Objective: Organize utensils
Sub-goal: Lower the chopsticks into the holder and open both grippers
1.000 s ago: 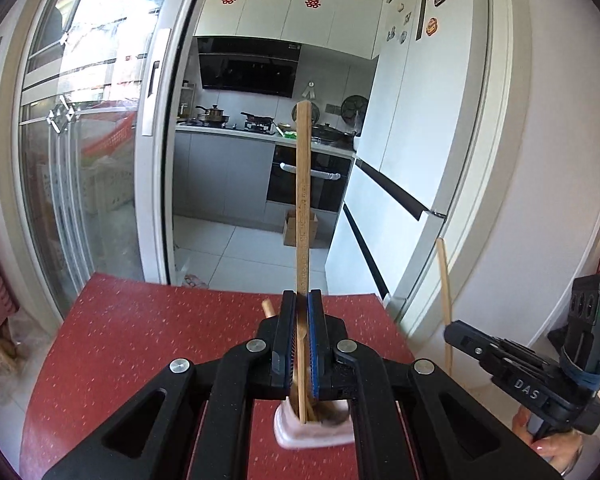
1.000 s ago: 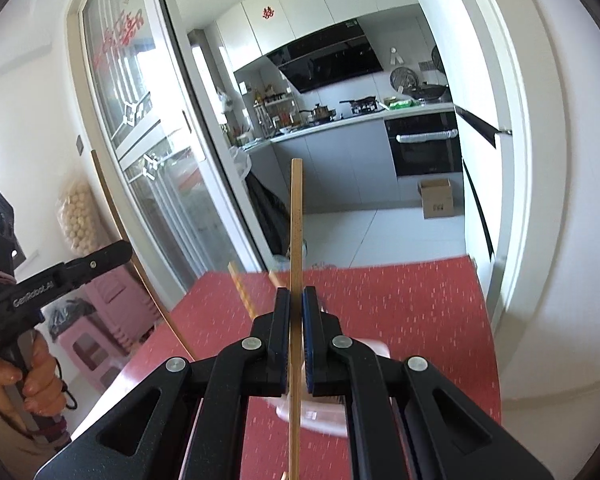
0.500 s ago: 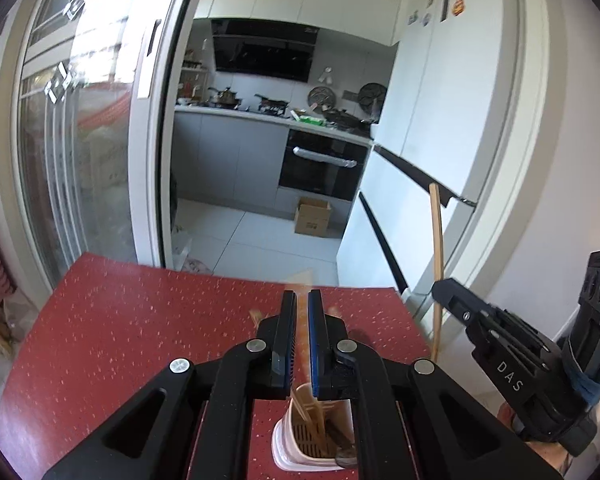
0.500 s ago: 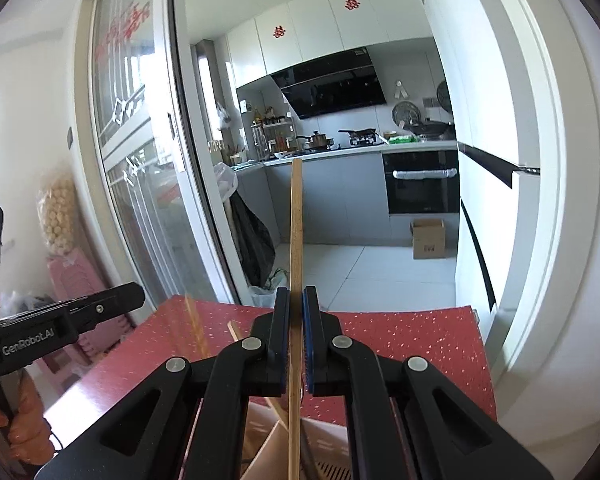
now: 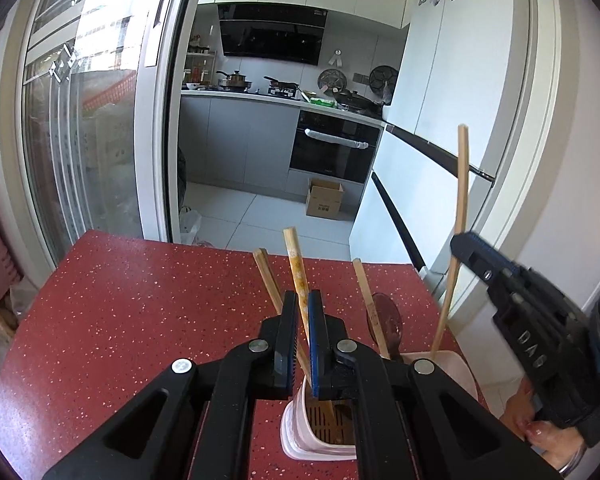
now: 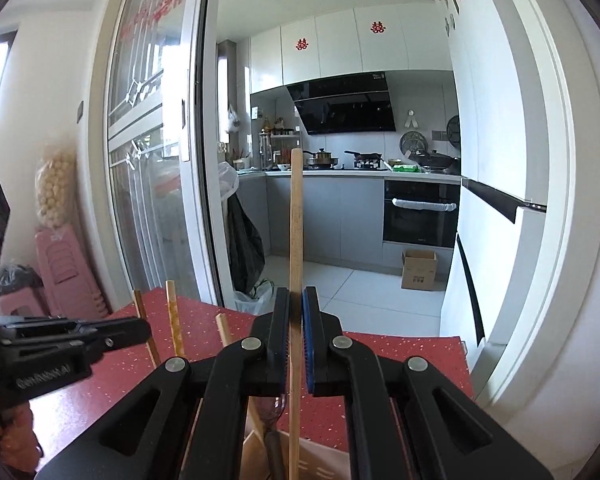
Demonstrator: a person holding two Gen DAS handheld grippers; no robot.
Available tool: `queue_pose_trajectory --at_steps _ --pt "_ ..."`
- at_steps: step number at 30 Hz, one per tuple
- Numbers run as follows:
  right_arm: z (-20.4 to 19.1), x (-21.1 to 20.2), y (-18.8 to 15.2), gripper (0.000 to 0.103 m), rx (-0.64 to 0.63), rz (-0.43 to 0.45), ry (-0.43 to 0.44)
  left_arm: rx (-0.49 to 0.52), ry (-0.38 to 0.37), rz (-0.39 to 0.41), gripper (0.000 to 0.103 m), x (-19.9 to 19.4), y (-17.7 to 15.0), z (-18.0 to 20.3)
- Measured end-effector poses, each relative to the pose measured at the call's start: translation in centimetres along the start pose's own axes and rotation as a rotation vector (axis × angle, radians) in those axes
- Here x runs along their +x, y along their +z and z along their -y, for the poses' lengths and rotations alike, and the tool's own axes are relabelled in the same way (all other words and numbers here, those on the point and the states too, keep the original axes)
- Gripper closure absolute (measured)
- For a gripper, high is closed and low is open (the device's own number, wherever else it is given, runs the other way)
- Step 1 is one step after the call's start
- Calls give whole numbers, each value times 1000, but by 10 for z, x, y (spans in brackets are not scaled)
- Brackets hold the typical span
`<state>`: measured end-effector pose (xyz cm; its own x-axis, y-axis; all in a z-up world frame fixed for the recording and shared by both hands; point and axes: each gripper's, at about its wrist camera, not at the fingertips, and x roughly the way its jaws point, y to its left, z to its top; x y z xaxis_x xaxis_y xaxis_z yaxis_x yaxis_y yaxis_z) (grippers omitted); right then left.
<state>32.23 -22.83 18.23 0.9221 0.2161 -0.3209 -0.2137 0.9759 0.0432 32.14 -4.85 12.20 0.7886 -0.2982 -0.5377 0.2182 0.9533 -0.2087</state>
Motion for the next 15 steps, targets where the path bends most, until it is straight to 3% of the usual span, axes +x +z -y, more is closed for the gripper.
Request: queue_pose_trajectory --at_steps 10,15 --pt "-24 -10 -39 96 -179 -66 6 64 25 66 68 -34 -5 6" --pt "-25 -6 -53 96 -170 -150 15 86 69 56 68 -56 -23 1"
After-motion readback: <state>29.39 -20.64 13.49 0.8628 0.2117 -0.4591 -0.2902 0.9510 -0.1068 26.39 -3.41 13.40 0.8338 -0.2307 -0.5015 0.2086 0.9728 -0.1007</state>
